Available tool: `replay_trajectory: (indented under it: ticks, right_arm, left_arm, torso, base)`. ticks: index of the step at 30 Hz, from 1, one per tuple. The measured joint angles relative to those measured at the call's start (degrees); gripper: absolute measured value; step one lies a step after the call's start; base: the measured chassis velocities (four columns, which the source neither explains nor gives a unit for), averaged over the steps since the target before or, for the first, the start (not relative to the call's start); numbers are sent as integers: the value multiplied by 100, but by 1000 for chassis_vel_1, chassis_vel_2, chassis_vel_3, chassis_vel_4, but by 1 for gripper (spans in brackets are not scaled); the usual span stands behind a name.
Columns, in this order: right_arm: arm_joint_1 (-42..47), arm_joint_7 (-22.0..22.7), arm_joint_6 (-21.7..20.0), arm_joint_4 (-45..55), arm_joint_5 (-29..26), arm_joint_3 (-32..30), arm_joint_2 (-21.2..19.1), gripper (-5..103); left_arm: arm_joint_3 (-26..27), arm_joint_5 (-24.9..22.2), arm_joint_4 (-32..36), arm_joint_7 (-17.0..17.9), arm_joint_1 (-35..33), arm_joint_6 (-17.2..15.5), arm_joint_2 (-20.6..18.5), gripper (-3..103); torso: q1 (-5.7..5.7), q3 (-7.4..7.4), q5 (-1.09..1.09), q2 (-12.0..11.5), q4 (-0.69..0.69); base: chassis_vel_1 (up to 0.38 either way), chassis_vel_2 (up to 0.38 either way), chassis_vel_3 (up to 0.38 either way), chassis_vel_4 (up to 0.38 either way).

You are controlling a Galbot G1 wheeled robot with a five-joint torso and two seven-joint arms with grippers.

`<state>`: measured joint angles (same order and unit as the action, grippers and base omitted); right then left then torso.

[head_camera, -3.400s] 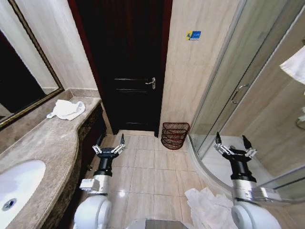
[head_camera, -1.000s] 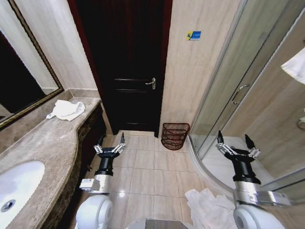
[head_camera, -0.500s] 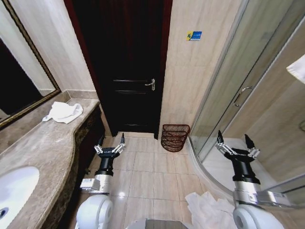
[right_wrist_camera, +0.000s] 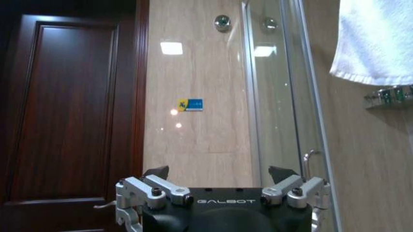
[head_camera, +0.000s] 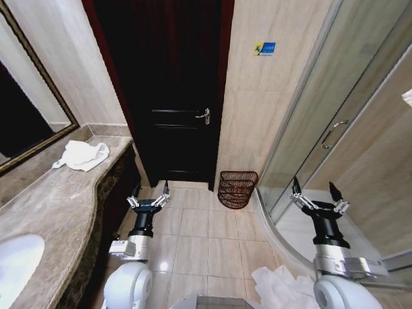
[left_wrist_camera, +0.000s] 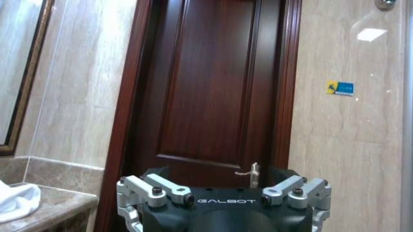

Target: Discard the used towel into the hamper.

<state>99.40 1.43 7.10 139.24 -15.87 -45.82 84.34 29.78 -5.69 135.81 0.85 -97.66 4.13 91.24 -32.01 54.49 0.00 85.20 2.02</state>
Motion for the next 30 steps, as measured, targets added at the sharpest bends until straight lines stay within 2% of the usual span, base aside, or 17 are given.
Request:
replay_trajectory:
  ticks: [30]
  right_arm:
    - [-20, -9, 35, -45, -7, -1, -1, 100]
  left_arm:
    - [20, -5, -21, 6, 7, -7, -1, 100]
  torso:
    - [0, 0, 0, 0, -1]
  base:
    - [-146, 141, 139, -139]
